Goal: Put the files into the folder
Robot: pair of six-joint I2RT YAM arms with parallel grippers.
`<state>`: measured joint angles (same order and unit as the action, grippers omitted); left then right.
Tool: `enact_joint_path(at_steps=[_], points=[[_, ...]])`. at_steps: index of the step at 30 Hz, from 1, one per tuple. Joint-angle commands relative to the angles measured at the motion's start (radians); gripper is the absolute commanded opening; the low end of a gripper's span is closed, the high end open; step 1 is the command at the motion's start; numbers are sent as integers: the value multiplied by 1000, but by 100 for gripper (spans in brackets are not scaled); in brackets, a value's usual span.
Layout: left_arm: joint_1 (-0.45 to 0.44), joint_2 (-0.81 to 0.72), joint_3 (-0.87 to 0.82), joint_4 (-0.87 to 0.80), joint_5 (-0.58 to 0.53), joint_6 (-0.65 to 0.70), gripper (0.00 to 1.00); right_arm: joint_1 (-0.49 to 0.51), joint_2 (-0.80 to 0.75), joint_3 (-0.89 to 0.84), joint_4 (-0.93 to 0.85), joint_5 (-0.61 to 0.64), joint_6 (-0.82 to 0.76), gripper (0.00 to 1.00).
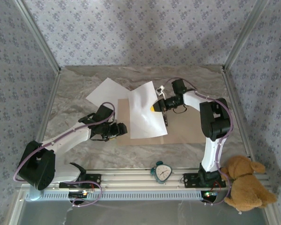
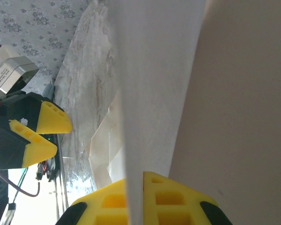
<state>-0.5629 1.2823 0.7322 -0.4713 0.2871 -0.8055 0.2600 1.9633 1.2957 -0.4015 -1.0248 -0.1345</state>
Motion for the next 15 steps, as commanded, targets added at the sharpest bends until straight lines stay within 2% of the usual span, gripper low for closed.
enact_joint_path(at_steps=[1,6,15], points=[[3,-17,-11,-7,-3,-12,73,-26,-53,37,-105,28,-87,0],[2,-9,-13,-3,2,-12,73,-45,-53,36,-147,20,-153,0],[3,-9,-20,-4,1,-10,73,-28,-63,4,-116,-31,-153,0]])
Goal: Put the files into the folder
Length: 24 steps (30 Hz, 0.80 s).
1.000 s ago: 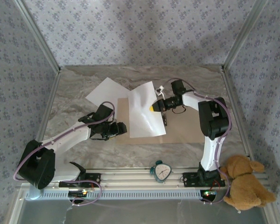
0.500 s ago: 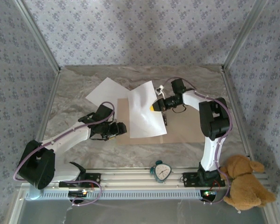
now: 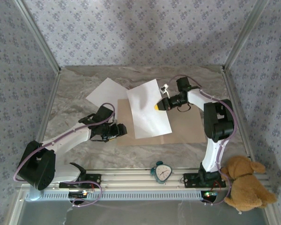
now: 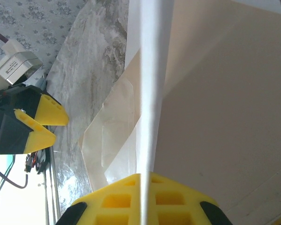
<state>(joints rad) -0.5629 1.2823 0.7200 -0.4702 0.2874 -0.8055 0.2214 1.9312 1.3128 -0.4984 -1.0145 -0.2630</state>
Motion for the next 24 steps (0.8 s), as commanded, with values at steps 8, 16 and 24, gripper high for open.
enact_joint_path(at_steps=[8,16,24], points=[[2,-5,-4,-5,1,-6,74,37,-17,-77,86,-59,72,0],[3,-1,-4,-6,1,-7,74,57,-4,-107,216,-73,183,0],[3,-4,-2,-16,-2,-3,74,75,25,-107,304,-64,271,0]])
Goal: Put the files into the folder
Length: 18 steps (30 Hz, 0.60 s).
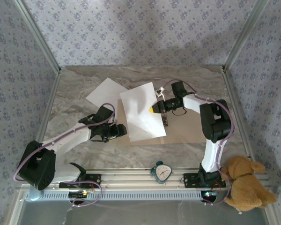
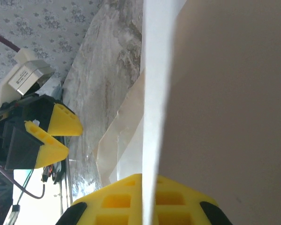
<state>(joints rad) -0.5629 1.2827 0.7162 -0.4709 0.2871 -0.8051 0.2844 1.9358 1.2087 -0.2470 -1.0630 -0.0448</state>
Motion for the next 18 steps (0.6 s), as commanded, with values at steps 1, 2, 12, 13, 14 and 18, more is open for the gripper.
enact_joint_path(at_steps=[1,2,12,13,14,18], points=[[3,-5,2,-16,-3,-2,74,15,26,-3,62,-16,63,0],[2,-7,2,-17,-3,-3,74,20,28,-4,68,-17,71,0],[2,-14,-8,-18,-7,-2,75,35,32,-60,196,2,188,0],[2,-15,-12,-17,-6,-2,75,36,29,-72,218,5,205,0],[3,-16,-11,-17,-7,-2,74,36,28,-83,239,4,219,0],[2,-15,-12,-18,-8,-2,74,37,28,-118,296,2,260,0]])
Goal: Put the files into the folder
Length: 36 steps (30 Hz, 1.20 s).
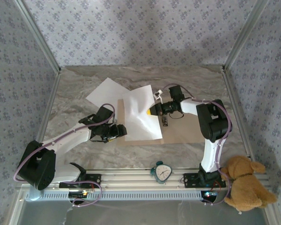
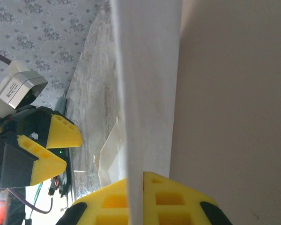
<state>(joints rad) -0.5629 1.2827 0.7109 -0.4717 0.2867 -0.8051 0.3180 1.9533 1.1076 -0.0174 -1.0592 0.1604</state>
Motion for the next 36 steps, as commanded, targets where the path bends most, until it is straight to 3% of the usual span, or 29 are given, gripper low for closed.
enact_joint_path(at_steps=[1,14,22,28,36], points=[[3,-16,-7,-15,-8,-2,75,7,11,-22,74,-4,60,0],[2,-20,-16,-13,-7,-4,75,28,29,-96,260,2,205,0],[3,-22,-19,-9,-8,-3,75,36,38,-109,274,27,229,1],[3,-23,-24,-8,-8,-4,75,44,36,-83,169,81,189,9],[3,-26,-24,-12,-7,-3,75,52,8,3,-76,166,73,28]])
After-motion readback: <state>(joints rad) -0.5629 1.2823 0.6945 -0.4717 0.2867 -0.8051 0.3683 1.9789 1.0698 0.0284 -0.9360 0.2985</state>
